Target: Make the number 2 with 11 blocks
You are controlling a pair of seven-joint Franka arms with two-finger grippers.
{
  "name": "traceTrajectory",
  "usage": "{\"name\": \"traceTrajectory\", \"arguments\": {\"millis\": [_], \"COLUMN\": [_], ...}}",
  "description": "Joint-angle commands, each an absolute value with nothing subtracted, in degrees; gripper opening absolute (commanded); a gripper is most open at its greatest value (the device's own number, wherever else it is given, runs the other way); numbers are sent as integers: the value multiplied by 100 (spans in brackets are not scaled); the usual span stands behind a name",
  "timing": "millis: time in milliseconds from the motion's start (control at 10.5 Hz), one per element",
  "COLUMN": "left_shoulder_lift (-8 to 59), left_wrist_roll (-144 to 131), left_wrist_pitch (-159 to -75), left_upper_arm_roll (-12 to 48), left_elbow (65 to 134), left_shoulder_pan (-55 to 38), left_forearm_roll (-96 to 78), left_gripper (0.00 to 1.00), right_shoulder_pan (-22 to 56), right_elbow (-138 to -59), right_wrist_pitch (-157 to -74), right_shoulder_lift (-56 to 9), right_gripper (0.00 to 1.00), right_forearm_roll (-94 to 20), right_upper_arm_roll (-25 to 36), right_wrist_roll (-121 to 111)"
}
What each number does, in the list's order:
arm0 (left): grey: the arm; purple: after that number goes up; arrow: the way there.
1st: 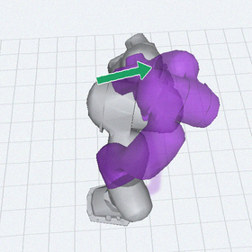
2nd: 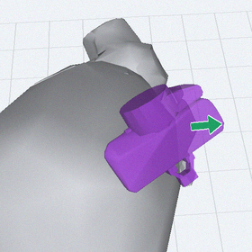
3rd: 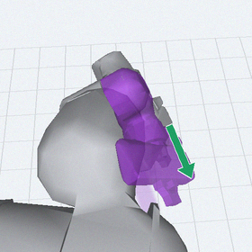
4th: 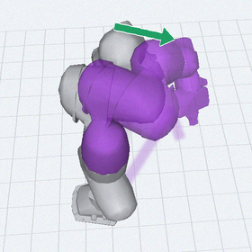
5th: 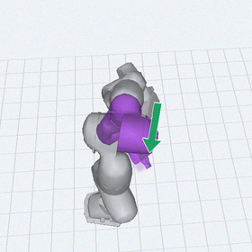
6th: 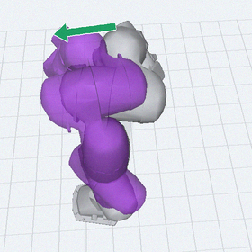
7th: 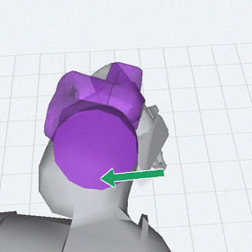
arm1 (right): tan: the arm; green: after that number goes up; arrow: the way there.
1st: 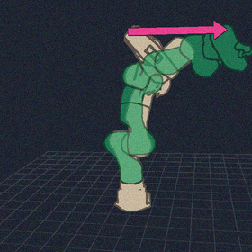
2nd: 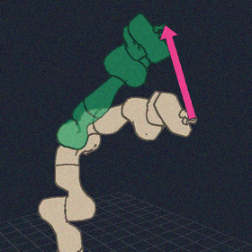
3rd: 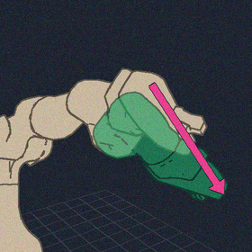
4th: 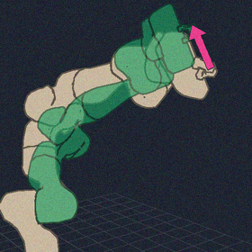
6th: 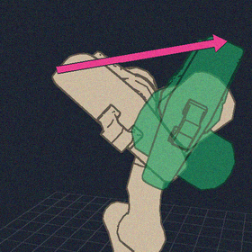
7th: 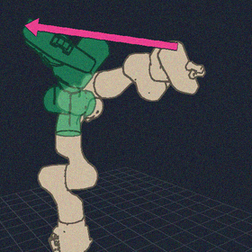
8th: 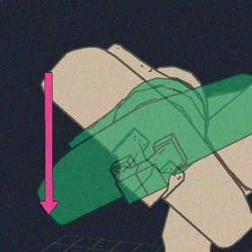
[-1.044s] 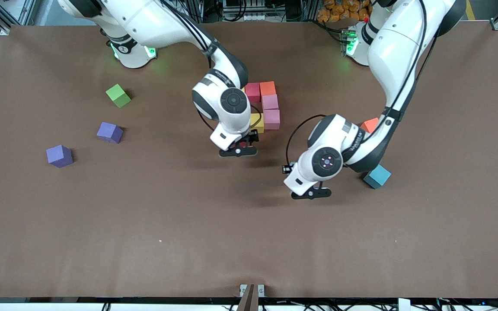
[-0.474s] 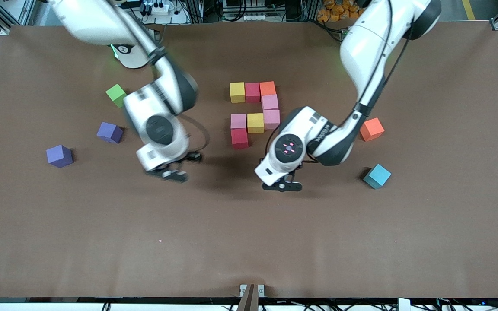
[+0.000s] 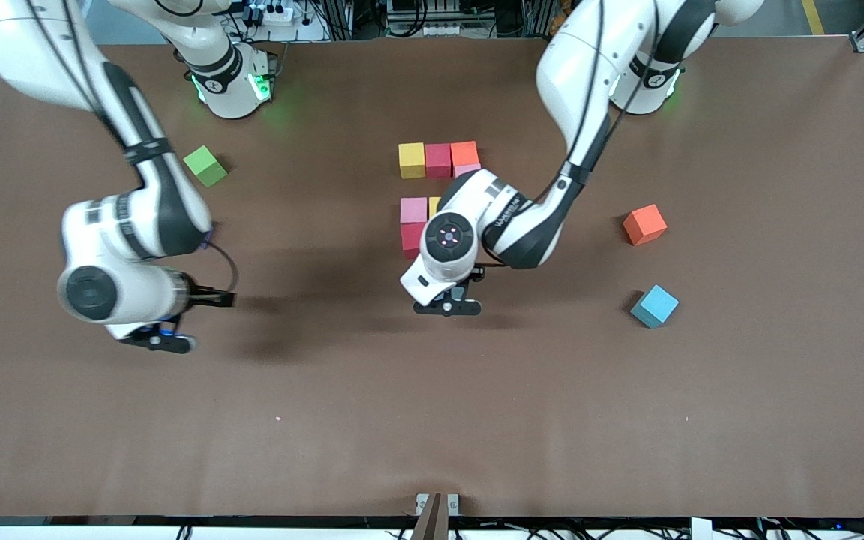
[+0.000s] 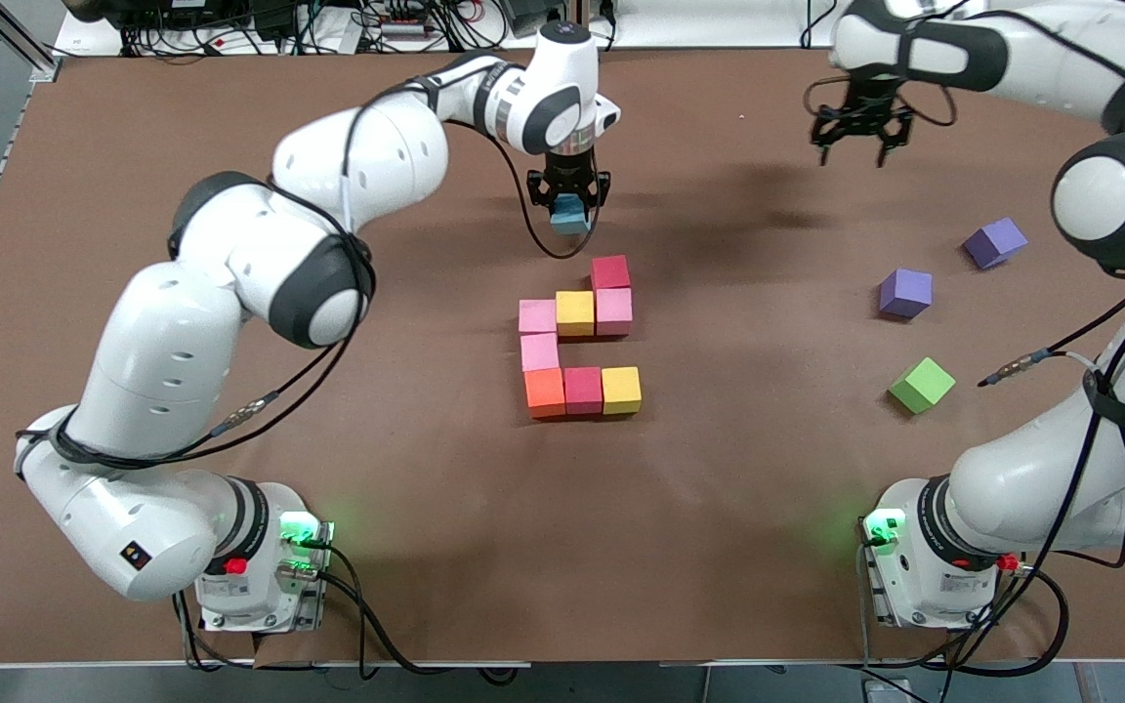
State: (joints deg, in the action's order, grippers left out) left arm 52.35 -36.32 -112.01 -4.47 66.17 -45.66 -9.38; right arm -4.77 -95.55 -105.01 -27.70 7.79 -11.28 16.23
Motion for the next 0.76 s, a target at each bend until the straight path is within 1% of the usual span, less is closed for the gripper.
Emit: {"name": "traceTrajectory", "arguments": {"millis": [0, 190, 285, 474, 664], "left_shoulder_lift": [5493, 5519, 5624, 5818, 5827], "left_wrist_roll": [-3639, -3639, -3639, -3639, -3639], "left_wrist_pitch": [-11030, -10978, -10978, -10978, -10969], "left_upper_arm_roll": [-913, -1176, -1291, -1406, -1424], "left_elbow": [6258, 6249, 6162, 5960, 5959], "left_shoulder_pan": [-4929, -5193, -5273, -5387, -5396], "left_forearm_roll": [-1256, -1571, -1695, -1827, -1889], "left_gripper": [0, 0, 0, 0, 0], "right_shoulder_pan": [-1070, -1693, -1931, -2083, -2546], "right_elbow": [-10194, -10362, -10545, -11360, -11732], "right_wrist_pitch": [-10494, -10529, -10756, -11851, -12617], "right_shoulder_lift": [-2172, -2057, -2031, -1811, -1889], "right_gripper": [100, 100, 100, 100, 100], "right_forearm_roll": [808, 826, 931, 1273, 1563], "right_upper_arm_roll": [-1230, -1230, -1230, -1222, -1222], "right_wrist_roll": [219, -1276, -1788, -2283, -3158]}}
